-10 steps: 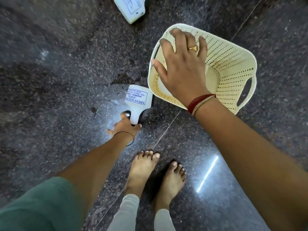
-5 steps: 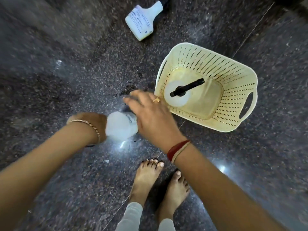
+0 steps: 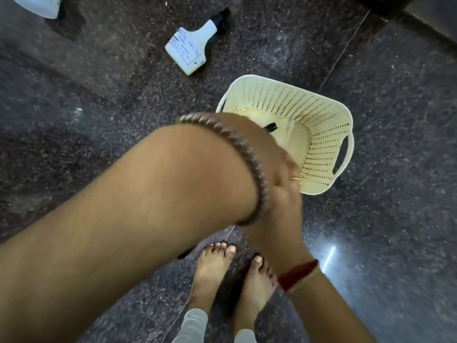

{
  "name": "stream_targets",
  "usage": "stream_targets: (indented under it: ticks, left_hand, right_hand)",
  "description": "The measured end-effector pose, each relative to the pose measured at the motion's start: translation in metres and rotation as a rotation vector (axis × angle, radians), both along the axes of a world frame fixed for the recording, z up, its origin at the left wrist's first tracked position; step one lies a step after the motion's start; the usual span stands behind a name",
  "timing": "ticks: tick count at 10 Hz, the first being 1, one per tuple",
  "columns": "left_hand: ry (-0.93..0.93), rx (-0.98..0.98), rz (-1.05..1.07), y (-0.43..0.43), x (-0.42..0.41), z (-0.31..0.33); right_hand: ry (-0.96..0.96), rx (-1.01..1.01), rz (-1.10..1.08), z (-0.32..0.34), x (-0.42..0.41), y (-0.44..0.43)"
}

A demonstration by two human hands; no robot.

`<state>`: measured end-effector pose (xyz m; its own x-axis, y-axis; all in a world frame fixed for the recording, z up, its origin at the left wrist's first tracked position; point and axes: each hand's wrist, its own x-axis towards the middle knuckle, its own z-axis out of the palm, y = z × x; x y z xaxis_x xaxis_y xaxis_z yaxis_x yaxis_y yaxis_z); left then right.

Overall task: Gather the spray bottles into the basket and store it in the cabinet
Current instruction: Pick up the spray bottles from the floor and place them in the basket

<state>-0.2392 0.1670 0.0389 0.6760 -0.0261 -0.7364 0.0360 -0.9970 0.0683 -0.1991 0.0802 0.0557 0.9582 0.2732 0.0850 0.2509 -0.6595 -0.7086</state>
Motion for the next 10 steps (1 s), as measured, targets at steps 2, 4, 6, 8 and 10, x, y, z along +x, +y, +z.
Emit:
stream_targets:
  ticks: [2, 4, 6, 8, 10]
  left_hand:
    - [-0.243, -0.071, -0.624, 0.023, -0.103, -0.173]
    - [-0.209, -0.174, -0.137, 0.007, 0.032, -0.130]
    - [-0.317, -0.113, 0.077, 0.009, 0.133, -0.045]
    - [-0.441, -0.251, 0.242, 0.020, 0.136, -0.056]
    - [-0.360, -0.261, 0.211, 0.022, 0.133, -0.063]
  right_hand:
    - [0.083, 0.443, -0.523, -0.008, 0.055, -0.082]
    - [0.263, 0.493, -0.773, -0.057, 0.113, -0.095]
    - [0.428, 0.360, -0.655, -0.109, 0.138, -0.064]
    - [0.480, 0.254, -0.588, -0.137, 0.143, -0.032]
    - [0.509, 0.188, -0.501, -0.139, 0.148, -0.018]
